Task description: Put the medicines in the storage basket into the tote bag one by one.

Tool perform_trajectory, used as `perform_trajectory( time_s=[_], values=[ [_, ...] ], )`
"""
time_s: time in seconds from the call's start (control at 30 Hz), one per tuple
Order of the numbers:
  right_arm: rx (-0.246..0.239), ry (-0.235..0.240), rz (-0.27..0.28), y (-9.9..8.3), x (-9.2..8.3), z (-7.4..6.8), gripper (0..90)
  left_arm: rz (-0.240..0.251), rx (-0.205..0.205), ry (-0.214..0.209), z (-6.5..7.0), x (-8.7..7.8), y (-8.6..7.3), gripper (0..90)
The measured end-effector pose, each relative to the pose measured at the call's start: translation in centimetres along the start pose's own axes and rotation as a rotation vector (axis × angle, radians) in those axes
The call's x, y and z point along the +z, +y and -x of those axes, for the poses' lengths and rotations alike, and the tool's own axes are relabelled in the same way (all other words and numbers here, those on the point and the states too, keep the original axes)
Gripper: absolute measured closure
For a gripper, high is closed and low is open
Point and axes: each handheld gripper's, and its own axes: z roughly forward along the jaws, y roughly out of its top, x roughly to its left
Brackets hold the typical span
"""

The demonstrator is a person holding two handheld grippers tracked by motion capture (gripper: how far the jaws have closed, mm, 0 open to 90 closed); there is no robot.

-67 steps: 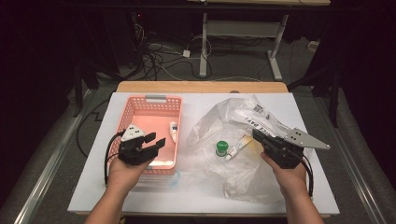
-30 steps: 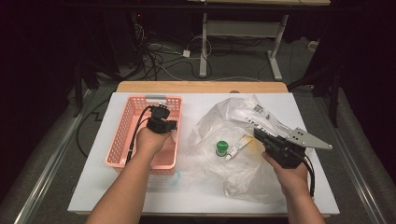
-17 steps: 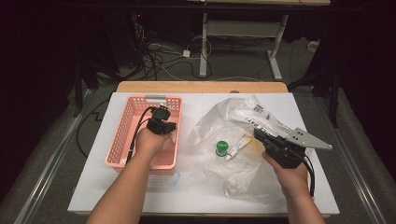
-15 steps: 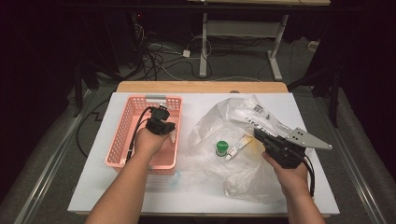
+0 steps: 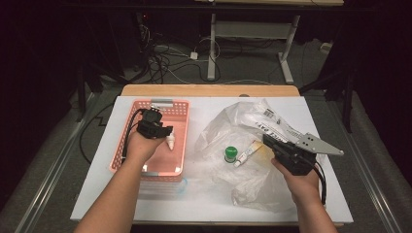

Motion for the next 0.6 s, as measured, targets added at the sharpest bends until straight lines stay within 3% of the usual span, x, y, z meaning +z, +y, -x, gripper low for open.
perform_trajectory(
  time_s=[0.03, 0.17, 0.37, 0.47, 0.5, 0.6],
  values=[
    [-0.002, -0.001, -0.001, 0.0, 0.0, 0.0, 90.0, -0.008, -0.006, 0.002, 0.1, 0.2, 0.0, 40.4],
    [0.000, 0.000, 0.000, 0.0, 0.0, 0.0, 90.0, -0.050, -0.018, 0.037, 0.6, 1.4, 0.1, 30.5],
    [0.002, 0.001, 0.000, 0.0, 0.0, 0.0, 90.0, -0.146, -0.047, 0.057, 0.6, 3.3, 0.1, 32.9],
    [0.002, 0.000, 0.000, 0.0, -0.1, 0.1, 90.0, -0.173, -0.071, 0.062, 0.4, 3.7, 0.0, 36.1],
    [0.001, -0.003, 0.003, 0.0, -0.1, 0.1, 90.0, -0.177, -0.071, 0.060, 0.5, 3.7, -0.1, 40.7],
    [0.005, -0.001, 0.000, -0.1, -0.1, 0.1, 90.0, -0.200, -0.067, 0.067, 0.7, 4.0, -0.1, 43.6]
  ],
)
